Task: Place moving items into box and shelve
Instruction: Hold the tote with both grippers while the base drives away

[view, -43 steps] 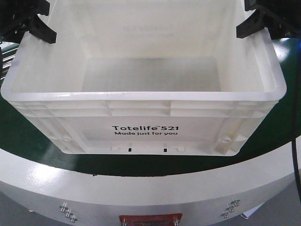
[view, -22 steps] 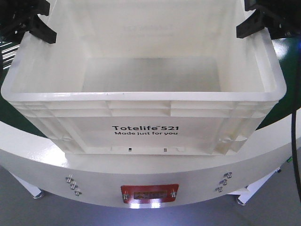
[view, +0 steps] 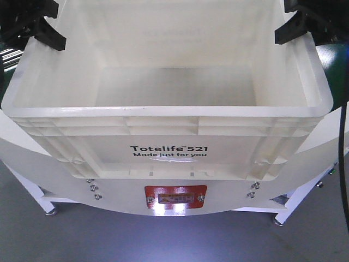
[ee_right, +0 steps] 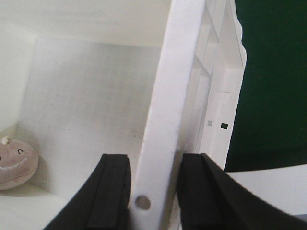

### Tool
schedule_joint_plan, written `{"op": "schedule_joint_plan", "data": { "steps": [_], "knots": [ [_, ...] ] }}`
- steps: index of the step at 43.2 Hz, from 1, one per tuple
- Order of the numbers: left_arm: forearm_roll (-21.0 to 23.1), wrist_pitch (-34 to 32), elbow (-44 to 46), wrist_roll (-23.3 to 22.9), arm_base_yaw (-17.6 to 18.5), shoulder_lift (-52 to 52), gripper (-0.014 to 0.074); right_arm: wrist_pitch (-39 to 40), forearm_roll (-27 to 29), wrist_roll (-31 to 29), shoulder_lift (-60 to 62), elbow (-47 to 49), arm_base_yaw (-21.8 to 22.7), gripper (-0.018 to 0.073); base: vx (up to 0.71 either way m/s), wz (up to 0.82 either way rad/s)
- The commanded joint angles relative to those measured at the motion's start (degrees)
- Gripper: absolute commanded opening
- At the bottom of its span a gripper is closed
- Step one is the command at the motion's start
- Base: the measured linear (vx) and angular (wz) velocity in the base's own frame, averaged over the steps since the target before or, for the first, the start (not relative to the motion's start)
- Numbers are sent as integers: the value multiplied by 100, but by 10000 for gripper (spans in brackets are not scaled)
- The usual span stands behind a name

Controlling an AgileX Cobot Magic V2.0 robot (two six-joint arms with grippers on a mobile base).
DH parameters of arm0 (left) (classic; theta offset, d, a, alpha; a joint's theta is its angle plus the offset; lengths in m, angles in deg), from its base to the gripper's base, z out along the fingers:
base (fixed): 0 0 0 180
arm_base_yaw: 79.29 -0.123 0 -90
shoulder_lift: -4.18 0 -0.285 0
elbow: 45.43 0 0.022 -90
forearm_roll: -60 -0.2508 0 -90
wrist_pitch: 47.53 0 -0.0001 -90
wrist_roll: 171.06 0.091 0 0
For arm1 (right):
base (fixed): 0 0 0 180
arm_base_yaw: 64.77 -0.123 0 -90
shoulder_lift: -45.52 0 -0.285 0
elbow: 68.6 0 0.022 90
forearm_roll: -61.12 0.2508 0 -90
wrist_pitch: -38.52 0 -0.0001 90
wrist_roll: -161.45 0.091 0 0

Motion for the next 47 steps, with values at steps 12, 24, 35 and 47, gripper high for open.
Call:
{"op": "schedule_joint_plan", "data": {
  "steps": [12,24,35,47],
  "knots": [
    [1845,-418,287,-17,204,329,-3,519,1652,-116,255,247,-154,0,-13,25],
    [1845,-418,287,-17,204,329,-3,519,1652,-116,255,247,-154,0,-13,39],
    [1845,-418,287,-17,204,329,-3,519,1652,-116,255,247,-154,0,-13,48],
    [1845,-418,287,-17,204,329,-3,519,1652,-116,255,247,-154,0,-15,58]
  ]
}}
